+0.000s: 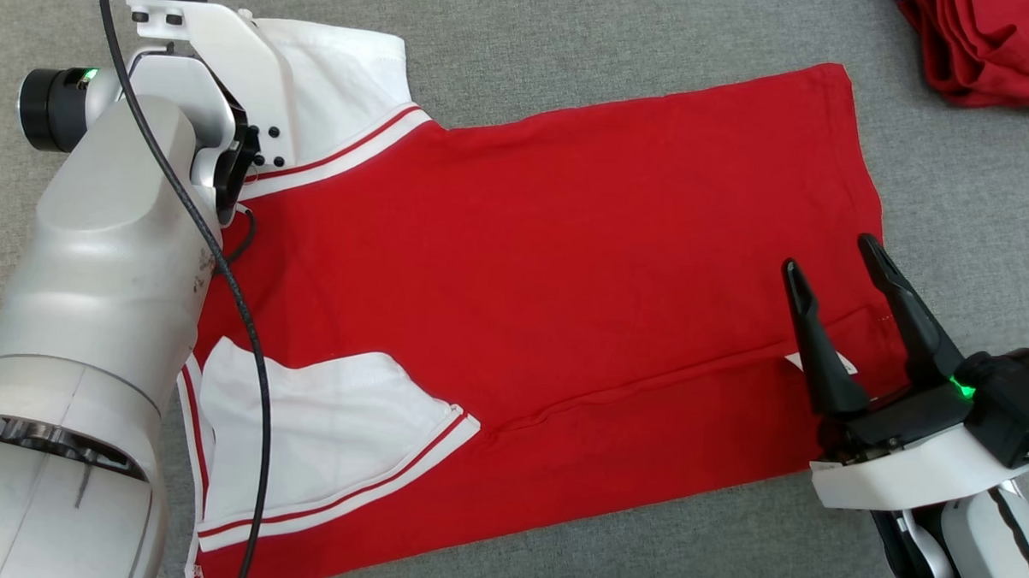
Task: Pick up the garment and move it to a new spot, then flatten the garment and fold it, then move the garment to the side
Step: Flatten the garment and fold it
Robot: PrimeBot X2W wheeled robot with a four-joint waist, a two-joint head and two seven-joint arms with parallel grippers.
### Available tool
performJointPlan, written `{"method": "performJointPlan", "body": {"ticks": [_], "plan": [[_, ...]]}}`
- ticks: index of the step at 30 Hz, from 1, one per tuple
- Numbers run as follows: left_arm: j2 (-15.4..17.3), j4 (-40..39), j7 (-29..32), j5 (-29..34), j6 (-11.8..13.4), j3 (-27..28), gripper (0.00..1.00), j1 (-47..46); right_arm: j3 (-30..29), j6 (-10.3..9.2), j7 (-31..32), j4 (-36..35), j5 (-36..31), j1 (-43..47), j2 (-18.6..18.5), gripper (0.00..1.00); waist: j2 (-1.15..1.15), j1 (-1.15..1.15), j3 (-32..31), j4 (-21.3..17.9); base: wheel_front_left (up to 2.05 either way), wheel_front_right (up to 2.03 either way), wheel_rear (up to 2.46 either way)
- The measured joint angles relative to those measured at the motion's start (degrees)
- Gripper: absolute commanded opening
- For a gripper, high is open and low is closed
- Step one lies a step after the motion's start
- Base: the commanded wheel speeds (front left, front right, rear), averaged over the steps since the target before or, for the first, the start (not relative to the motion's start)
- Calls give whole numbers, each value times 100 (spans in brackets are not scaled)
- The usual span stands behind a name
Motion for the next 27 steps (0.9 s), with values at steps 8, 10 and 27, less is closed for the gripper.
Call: {"method": "performJointPlan", "body": {"ticks": [8,10,27], "plan": [[18,18,-491,-97,-245,22,0,-1,-78,1,3,298,497,-471,-49,100,0,0,-70,44,0,0,0],[24,-30,-608,-191,-379,76,0,-21,-97,0,328,697,808,-796,-146,100,0,0,-82,46,0,0,0],[91,-252,-689,-148,-631,-159,0,-364,584,0,2791,3327,1885,-3617,-486,100,0,0,113,261,0,0,0]]}}
